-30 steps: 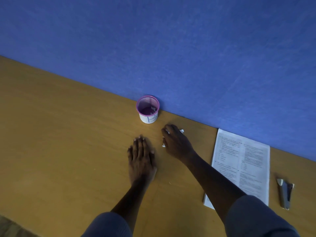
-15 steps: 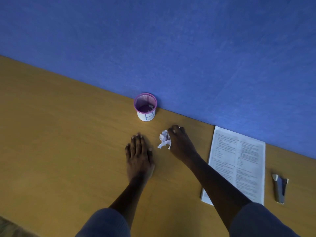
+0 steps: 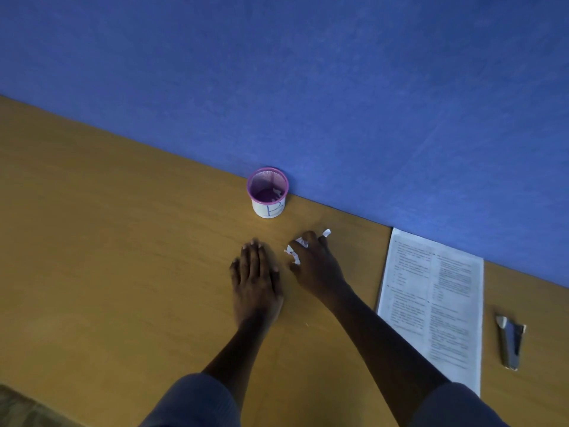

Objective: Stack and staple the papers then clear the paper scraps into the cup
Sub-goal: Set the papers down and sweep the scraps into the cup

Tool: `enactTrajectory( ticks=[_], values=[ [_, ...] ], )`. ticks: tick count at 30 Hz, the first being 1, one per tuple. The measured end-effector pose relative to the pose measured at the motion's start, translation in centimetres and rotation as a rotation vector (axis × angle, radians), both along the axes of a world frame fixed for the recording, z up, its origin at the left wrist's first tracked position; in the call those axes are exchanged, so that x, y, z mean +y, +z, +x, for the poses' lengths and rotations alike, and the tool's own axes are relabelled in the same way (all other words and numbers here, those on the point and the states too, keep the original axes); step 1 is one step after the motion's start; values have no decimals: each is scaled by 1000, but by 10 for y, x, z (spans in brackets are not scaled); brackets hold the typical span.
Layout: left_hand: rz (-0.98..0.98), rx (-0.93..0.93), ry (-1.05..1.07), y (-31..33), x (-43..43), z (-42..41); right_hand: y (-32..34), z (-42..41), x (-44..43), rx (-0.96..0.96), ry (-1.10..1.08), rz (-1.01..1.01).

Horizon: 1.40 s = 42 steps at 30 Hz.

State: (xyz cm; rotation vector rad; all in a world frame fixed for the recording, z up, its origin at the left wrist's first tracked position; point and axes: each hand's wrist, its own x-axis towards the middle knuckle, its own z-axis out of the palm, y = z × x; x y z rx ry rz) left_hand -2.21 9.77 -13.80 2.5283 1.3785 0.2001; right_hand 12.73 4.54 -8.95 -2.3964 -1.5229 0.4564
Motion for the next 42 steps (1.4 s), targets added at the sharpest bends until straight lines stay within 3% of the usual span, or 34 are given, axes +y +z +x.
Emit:
enactTrajectory(
  ticks=[8, 15, 21, 26, 30, 42],
  values=[
    [1, -10, 9, 0, 0, 0, 5, 14, -4, 19, -5, 110],
    [3, -16, 2, -1, -2, -2, 15, 31, -11, 230, -275, 330],
    [7, -39, 7, -1, -3, -2, 43, 42, 8, 379, -408, 394],
    [16, -46, 5, -3, -1, -2, 87, 45, 59, 442, -394, 552],
    [15, -56, 4, -2, 0, 0, 106, 43, 104, 374, -298, 629],
    [14, -59, 3, 1, -1, 0, 85, 33, 133, 66, 16, 276]
  ],
)
